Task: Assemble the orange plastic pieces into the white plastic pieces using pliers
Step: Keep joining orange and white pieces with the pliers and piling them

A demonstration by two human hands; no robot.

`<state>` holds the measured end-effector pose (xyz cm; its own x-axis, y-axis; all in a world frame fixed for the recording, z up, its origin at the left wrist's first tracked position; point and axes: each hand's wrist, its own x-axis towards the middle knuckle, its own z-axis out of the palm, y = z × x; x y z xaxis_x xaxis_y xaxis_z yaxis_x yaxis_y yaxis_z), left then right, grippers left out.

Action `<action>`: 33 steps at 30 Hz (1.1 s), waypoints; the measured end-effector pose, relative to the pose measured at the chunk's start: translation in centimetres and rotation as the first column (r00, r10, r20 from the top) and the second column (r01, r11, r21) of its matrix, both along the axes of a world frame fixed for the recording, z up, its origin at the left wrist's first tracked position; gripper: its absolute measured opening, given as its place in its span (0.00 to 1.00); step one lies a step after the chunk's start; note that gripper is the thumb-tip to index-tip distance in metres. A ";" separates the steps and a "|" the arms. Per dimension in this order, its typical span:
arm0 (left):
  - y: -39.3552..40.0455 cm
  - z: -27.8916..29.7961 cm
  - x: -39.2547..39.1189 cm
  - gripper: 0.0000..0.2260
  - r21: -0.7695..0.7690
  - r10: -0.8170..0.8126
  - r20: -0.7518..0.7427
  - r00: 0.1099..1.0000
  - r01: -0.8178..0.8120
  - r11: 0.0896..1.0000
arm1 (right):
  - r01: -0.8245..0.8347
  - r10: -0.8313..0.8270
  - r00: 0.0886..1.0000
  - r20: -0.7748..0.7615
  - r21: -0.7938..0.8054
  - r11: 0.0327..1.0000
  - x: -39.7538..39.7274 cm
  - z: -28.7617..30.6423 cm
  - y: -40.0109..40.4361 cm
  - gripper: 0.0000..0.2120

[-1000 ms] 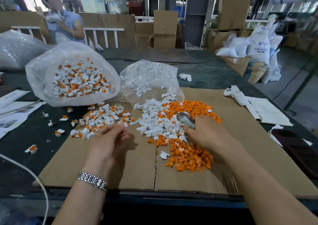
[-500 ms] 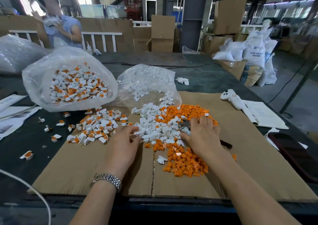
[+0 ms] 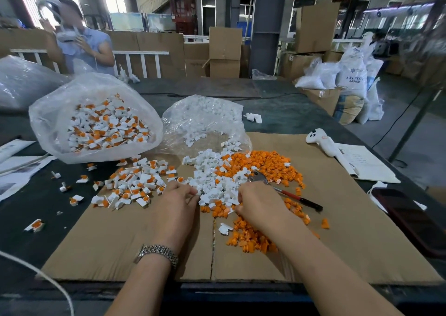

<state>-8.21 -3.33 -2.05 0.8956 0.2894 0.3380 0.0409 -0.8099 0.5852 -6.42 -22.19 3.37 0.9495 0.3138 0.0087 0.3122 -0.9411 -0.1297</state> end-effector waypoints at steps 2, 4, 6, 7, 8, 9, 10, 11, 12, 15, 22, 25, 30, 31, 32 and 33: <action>0.0 0.2 -0.1 0.03 -0.047 0.006 0.013 1.000 -0.006 0.999 | 0.000 0.000 1.000 0.008 0.000 1.000 0.1 0.1 0.0 0.02; 0.0 0.2 -0.2 0.04 -0.085 0.013 0.032 0.999 -0.011 0.996 | -0.004 0.004 1.000 0.014 0.007 1.000 0.1 0.1 -0.1 0.04; 0.0 0.3 -0.3 0.06 -0.126 0.016 0.054 0.998 -0.009 0.992 | -0.007 0.007 1.000 0.019 0.005 1.000 0.2 0.1 -0.1 0.04; -0.1 0.4 -0.4 0.07 -0.151 0.022 0.061 0.998 -0.013 0.988 | -0.008 0.008 1.000 0.023 0.019 1.000 0.1 0.1 -0.1 0.04; -0.1 0.6 -0.6 0.07 -0.179 0.032 0.064 0.997 -0.021 0.984 | -0.004 0.002 1.000 0.029 0.043 0.999 0.2 0.1 -0.1 0.03; -0.2 0.7 -0.7 0.08 -0.210 0.042 0.063 0.997 -0.027 0.977 | -0.002 0.000 0.999 0.036 0.073 0.997 0.2 0.3 -0.2 0.01; -0.2 0.8 -0.8 0.08 -0.254 0.044 0.062 0.997 -0.027 0.967 | -0.002 -0.003 0.999 0.045 0.106 0.994 0.2 0.4 -0.3 0.02; -0.3 0.9 -0.9 0.08 -0.310 0.039 0.058 0.998 -0.019 0.950 | -0.005 -0.002 0.999 0.050 0.132 0.991 0.2 0.6 -0.3 0.04; -0.4 1.1 -1.1 0.08 -0.372 0.031 0.053 0.998 -0.009 0.928 | -0.007 -0.001 0.999 0.053 0.152 0.988 0.2 0.7 -0.4 0.06; -0.9 1.7 -1.6 0.06 -0.559 -0.001 0.023 1.000 0.014 0.829 | 0.000 -0.014 0.997 0.071 0.194 0.981 0.4 0.8 -0.4 0.05; -2.0 4.0 -3.1 0.07 -0.810 -0.088 -0.012 0.996 0.042 0.585 | -0.026 0.002 0.998 0.057 0.418 0.908 0.0 1.1 0.2 0.05; -2.4 4.9 -3.8 0.07 -0.883 -0.163 -0.017 0.986 0.062 0.465 | 0.019 0.018 0.999 -0.045 0.707 0.707 -0.7 1.9 0.5 0.02; -2.7 4.7 -3.9 0.05 -0.980 -0.251 0.028 0.968 0.076 0.184 | 0.039 0.083 0.991 -0.106 0.819 0.573 -1.4 2.3 1.3 0.02; -2.7 4.5 -3.8 0.03 -0.990 -0.262 0.042 0.964 0.076 0.119 | 0.031 0.079 0.992 -0.094 0.813 0.581 -1.5 2.2 1.5 0.02; -2.6 4.3 -3.7 0.03 -0.995 -0.268 0.056 0.962 0.076 0.067 | 0.027 0.076 0.993 -0.087 0.812 0.583 -1.5 2.1 1.6 0.02; -2.5 4.1 -3.5 0.03 -0.997 -0.271 0.071 0.960 0.080 0.022 | 0.025 0.074 0.994 -0.083 0.813 0.582 -1.5 2.0 1.7 0.02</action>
<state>-11.76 -5.82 2.04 0.9736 0.0888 -0.2105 0.1318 0.5342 0.8350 -7.95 -20.50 5.33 0.9522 0.2456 0.1814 0.2731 -0.4196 -0.8656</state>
